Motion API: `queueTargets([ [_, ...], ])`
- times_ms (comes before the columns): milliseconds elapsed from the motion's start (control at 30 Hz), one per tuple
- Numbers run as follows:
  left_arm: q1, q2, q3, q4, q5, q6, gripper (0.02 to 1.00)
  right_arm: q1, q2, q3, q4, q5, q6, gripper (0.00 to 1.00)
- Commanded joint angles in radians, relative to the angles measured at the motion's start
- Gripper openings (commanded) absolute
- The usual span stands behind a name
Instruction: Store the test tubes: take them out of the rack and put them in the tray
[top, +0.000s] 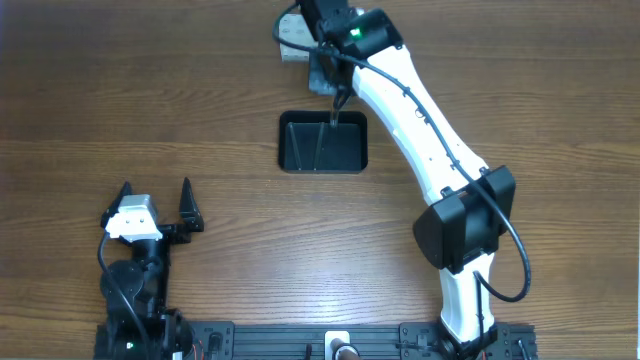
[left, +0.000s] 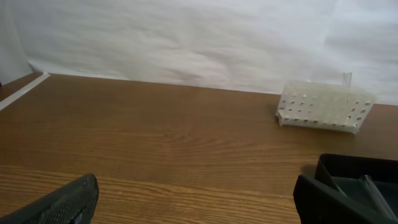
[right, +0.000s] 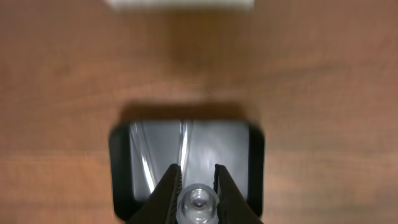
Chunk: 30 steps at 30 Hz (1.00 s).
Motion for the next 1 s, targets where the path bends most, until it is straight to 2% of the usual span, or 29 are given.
queueTargets([
  [33,0.005,-0.007,-0.005,-0.002,-0.007,0.011,0.998,0.029,0.058,0.008,-0.074,-0.048,0.045,0.012],
  [233,0.005,-0.007,-0.005,-0.002,-0.007,0.011,0.998,0.033,0.126,0.008,-0.116,-0.09,0.045,0.012],
  [1000,0.005,-0.007,-0.005,-0.002,-0.007,0.011,0.996,0.005,0.219,0.008,-0.086,-0.085,0.045,0.009],
])
